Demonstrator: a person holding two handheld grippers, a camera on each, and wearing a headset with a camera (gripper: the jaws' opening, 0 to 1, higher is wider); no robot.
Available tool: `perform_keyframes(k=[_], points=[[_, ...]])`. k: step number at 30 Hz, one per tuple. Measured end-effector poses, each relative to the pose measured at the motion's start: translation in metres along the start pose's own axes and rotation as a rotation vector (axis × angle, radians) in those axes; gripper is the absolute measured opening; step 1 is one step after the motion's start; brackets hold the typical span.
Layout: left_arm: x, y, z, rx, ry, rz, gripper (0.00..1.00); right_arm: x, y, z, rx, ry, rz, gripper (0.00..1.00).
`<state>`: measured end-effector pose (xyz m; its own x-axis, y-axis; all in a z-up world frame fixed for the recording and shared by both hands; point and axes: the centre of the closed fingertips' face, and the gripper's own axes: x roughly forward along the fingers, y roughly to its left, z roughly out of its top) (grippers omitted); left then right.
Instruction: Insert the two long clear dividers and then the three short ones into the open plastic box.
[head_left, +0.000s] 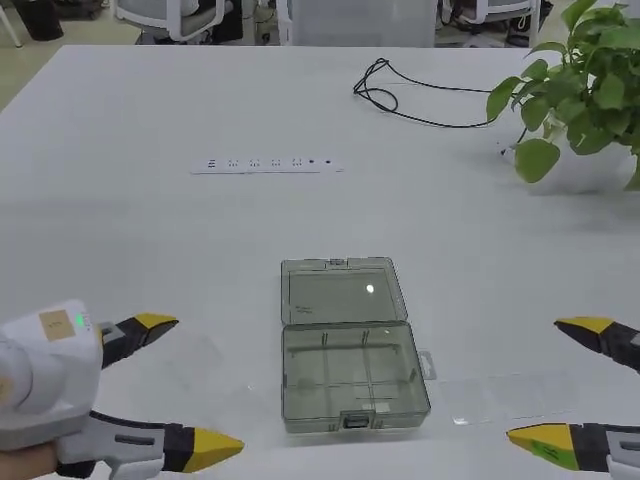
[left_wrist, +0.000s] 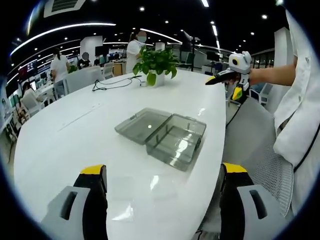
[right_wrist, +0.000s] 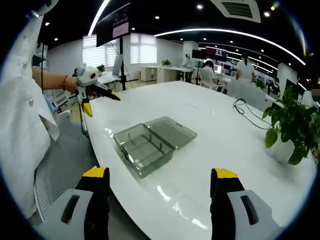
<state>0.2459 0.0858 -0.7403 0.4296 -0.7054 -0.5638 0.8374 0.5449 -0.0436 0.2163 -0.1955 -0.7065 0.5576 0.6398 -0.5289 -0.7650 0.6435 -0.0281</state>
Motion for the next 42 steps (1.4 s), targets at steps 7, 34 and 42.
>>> perform_keyframes(k=[7,34,42], points=[[0.000,0.022,-0.010,-0.023,0.041,0.046,0.89,0.003,0.000,0.000,0.004,-0.002,-0.001,0.83],[0.013,0.071,-0.085,-0.097,0.392,0.137,0.61,0.008,0.001,-0.004,0.025,-0.001,0.003,0.81],[0.022,0.071,-0.102,-0.113,0.478,0.126,0.53,0.008,0.000,-0.005,0.036,-0.005,-0.003,0.81]])
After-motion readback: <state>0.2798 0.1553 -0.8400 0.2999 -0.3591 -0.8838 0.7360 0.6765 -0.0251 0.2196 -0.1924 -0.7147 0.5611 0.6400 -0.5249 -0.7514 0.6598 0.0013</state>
